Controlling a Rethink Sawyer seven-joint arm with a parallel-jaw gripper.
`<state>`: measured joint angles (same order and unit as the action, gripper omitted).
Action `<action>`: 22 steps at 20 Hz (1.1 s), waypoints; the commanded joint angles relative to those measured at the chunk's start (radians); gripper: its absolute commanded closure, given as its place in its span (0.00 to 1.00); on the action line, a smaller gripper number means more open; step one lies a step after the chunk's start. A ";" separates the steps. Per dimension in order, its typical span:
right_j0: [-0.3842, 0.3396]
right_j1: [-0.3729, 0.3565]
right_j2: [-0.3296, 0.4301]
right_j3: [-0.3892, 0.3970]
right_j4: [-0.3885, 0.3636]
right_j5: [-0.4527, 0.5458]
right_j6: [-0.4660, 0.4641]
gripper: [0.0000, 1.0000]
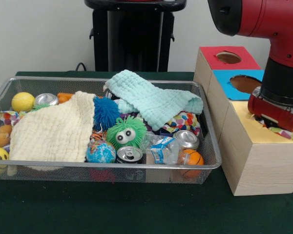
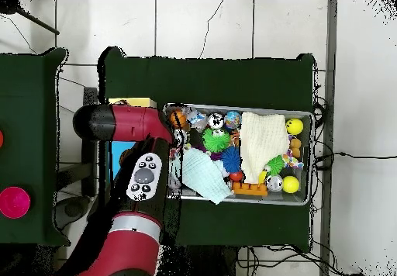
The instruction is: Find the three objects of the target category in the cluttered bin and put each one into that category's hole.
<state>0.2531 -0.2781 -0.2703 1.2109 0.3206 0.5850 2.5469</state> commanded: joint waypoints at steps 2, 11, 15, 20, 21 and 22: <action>-0.018 0.200 0.047 0.066 -0.047 0.068 0.094 0.00; -0.051 0.127 0.041 0.089 -0.066 0.151 0.037 0.00; -0.057 0.118 0.049 0.107 -0.084 0.088 0.006 0.00; -0.061 0.111 0.056 0.122 -0.092 0.049 -0.007 1.00; -0.065 0.108 0.062 0.127 -0.089 0.048 -0.010 1.00; -0.065 0.108 0.061 0.127 -0.089 0.049 -0.010 1.00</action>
<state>0.2499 -0.2771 -0.2731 1.2068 0.3201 0.6049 2.5467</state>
